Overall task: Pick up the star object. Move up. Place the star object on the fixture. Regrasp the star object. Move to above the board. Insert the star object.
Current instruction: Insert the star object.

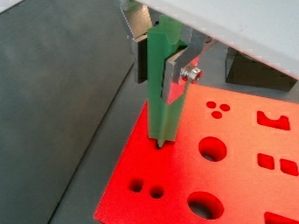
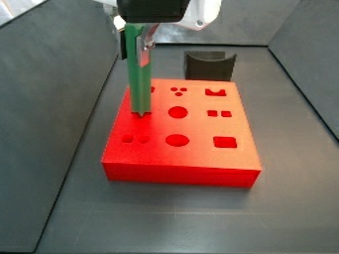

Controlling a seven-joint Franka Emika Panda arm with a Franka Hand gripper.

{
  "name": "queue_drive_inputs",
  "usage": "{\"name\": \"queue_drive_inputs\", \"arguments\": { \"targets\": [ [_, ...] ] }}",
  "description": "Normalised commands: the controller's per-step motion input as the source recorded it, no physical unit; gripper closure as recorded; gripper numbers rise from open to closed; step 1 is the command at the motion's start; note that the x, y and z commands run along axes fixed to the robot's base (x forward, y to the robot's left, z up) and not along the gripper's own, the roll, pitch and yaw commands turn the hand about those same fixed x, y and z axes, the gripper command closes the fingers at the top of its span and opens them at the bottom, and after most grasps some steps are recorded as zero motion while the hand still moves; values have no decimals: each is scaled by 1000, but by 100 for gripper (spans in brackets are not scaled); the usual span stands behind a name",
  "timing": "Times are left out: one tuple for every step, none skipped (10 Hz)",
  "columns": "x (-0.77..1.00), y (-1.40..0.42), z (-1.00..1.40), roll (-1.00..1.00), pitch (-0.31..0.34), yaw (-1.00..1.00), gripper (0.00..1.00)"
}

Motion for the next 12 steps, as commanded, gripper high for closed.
{"name": "queue_drive_inputs", "arguments": {
  "targets": [
    [0, 0, -131, 0, -21, -114, 100],
    [0, 0, 0, 0, -7, 0, 100],
    [0, 0, -23, 0, -3, -186, 100],
    [0, 0, -34, 0, -24, -280, 100],
    [0, 3, 0, 0, -50, -43, 100],
    [0, 3, -3, 0, -51, -23, 100],
    [0, 94, -60, 0, -41, -251, 100],
    [40, 169, -120, 0, -103, -551, 100],
    [26, 143, -134, 3, -139, -549, 100],
    [3, 97, -134, 3, -153, -480, 100],
    [0, 0, -183, 0, -104, -357, 100],
    [0, -14, -109, 0, -74, -134, 100]
  ]
}}
